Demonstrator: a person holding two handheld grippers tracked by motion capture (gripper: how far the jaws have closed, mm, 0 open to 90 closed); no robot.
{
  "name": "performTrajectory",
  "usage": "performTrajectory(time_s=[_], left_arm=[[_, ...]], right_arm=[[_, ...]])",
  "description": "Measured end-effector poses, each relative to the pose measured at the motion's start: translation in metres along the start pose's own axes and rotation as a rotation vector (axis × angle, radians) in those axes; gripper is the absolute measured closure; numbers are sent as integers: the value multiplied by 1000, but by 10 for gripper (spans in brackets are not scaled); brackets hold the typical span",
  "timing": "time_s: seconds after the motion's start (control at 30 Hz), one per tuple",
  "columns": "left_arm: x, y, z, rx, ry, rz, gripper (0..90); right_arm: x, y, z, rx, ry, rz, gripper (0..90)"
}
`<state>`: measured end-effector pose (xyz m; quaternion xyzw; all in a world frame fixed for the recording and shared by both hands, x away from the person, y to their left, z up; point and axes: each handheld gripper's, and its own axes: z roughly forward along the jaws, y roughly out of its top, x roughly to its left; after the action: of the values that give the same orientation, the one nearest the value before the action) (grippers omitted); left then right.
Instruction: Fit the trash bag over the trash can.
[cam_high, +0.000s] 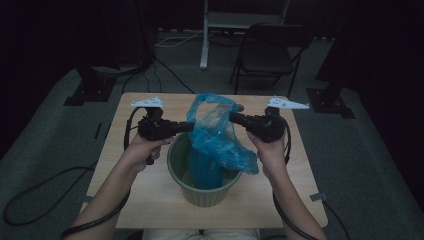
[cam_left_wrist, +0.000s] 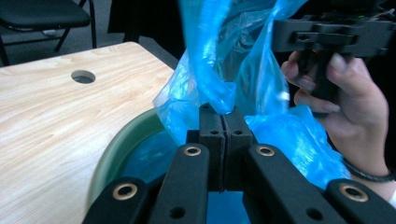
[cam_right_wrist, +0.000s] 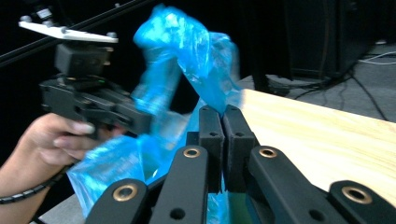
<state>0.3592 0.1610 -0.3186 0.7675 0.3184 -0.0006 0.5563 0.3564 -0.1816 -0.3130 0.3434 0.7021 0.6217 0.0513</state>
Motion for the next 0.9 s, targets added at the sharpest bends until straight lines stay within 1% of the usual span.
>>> performTrajectory(time_s=[0.03, 0.1, 0.13, 0.2, 0.27, 0.33, 0.4, 0.47, 0.5, 0.53, 0.63, 0.67, 0.7, 0.73, 0.77, 0.83, 0.9], left_arm=[[1, -1, -5, -4, 10, 1, 900], [3, -3, -14, -10, 13, 1, 900], [4, -4, -18, -13, 29, 3, 900], [8, -7, -26, -12, 37, 5, 900], [11, -11, -30, -2, 60, 8, 900], [15, -14, -29, 14, 73, 5, 900], [19, -17, -24, 38, 105, 3, 900], [26, -22, -20, 51, 93, -27, 900], [30, -25, -18, 60, 102, -32, 900], [33, -29, -17, 66, 99, -49, 900], [46, -39, -16, 78, 123, -80, 900], [46, -39, -16, 78, 123, -80, 900], [52, -44, -18, 77, 133, -102, 900], [57, -48, -19, 73, 145, -117, 900], [60, -50, -19, 71, 144, -128, 900], [65, -55, -19, 74, 144, -148, 900], [67, -61, -17, 87, 141, -154, 900]], right_arm=[[-3, 0, -3, -4, -8, 4, 882], [-8, -1, -10, -9, -23, 15, 882], [-11, -2, -13, -13, -36, 19, 882], [-18, -2, -20, -23, -59, 29, 883], [-25, -3, -27, -38, -73, 49, 883], [-30, -3, -27, -24, -85, 57, 882], [-34, -4, -21, 13, -93, 58, 882], [-38, -8, -11, 49, -106, 59, 882], [-41, -10, -6, 69, -108, 63, 882], [-44, -13, 0, 87, -113, 70, 882], [-56, -21, 15, 145, -134, 84, 882], [-56, -21, 15, 145, -134, 84, 882], [-60, -24, 21, 162, -144, 89, 883], [-67, -29, 27, 184, -151, 105, 883], [-72, -32, 32, 198, -151, 119, 883], [-78, -36, 37, 211, -157, 134, 883], [-83, -41, 44, 226, -162, 145, 885]])
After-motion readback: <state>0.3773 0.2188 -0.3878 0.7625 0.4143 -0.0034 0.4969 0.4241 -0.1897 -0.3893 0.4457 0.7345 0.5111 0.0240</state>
